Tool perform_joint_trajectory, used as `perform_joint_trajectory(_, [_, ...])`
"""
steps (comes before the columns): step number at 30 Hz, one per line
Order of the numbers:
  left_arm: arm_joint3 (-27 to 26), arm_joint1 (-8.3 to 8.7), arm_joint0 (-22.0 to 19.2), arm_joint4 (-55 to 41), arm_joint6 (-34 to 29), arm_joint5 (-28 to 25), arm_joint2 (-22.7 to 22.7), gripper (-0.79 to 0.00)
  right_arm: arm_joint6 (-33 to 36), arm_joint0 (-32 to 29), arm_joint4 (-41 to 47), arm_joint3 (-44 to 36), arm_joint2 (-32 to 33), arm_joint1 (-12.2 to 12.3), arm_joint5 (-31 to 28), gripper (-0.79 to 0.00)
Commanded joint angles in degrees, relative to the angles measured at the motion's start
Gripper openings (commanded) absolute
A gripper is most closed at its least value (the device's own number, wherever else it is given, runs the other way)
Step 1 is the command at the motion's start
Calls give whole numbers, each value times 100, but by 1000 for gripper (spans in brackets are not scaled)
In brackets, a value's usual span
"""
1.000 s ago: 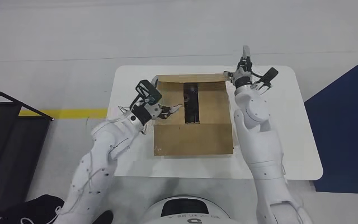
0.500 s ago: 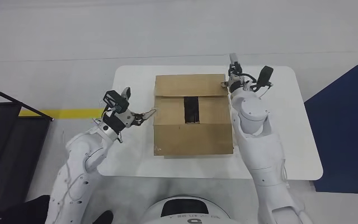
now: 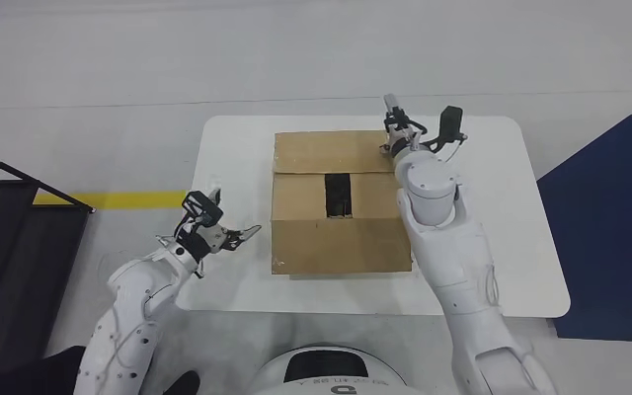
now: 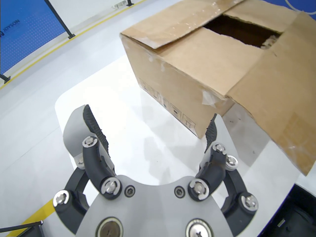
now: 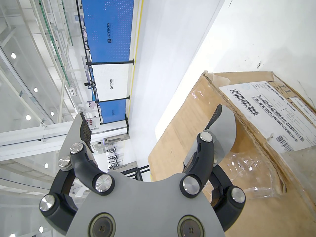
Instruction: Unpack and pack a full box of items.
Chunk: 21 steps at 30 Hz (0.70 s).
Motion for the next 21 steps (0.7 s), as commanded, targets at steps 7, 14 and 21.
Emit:
perform_joint_trajectory(7, [1, -4, -177, 411, -91, 136, 480, 0, 6, 68, -72, 107, -22, -13, 1, 0])
perform_joint_trajectory(14, [137, -7, -270, -245, 512, 179, 437, 0, -5, 13, -71, 65, 73, -12, -52, 0])
perform_joint_trajectory(21, [156, -20, -576, -817, 166, 300, 500, 0, -660, -241, 395, -573, 445, -61, -894, 0])
